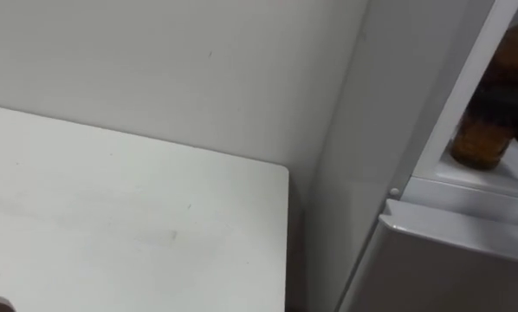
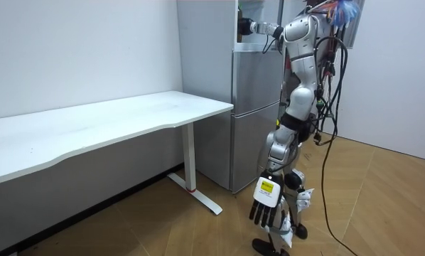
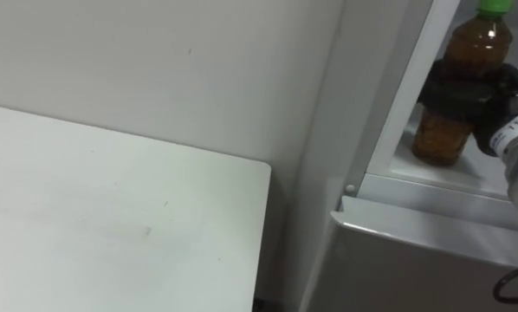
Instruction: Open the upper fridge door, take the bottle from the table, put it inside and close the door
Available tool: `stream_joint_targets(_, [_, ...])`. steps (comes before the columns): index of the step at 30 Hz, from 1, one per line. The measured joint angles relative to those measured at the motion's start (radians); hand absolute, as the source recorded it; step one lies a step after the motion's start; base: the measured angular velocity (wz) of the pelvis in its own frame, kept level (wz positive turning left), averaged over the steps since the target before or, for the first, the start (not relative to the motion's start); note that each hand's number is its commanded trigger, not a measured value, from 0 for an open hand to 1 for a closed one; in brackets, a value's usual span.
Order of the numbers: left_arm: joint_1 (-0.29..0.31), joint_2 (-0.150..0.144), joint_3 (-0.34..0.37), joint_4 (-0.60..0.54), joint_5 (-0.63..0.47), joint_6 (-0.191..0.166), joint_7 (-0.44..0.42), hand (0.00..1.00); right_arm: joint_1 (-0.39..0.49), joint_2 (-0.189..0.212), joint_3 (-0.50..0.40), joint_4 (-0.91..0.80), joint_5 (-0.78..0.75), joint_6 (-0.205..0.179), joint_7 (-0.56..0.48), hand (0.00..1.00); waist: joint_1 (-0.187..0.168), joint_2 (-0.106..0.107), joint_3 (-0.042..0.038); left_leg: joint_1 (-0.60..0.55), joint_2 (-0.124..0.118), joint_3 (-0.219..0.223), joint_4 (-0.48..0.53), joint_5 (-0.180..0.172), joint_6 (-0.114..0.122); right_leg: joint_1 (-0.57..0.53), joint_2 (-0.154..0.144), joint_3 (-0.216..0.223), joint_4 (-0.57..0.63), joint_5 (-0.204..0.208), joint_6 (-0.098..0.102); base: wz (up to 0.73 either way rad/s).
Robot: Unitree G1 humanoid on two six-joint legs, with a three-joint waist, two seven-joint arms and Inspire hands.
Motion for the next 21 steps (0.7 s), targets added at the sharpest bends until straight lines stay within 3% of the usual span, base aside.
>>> stream_joint_targets(21, [-0.007, 0.001, -0.001, 0.001, -0.002, -0.001, -0.001, 0.0, -0.059, -0.021, 0.0, 0.038, -0.002, -0.001, 0.033, 0.0, -0.001, 0.0, 0.002, 0.0, 0.001, 0.005, -0.002, 0.0, 0.0, -0.004, 0.0, 0.0, 0.0, 0.0, 0.0, 0.0])
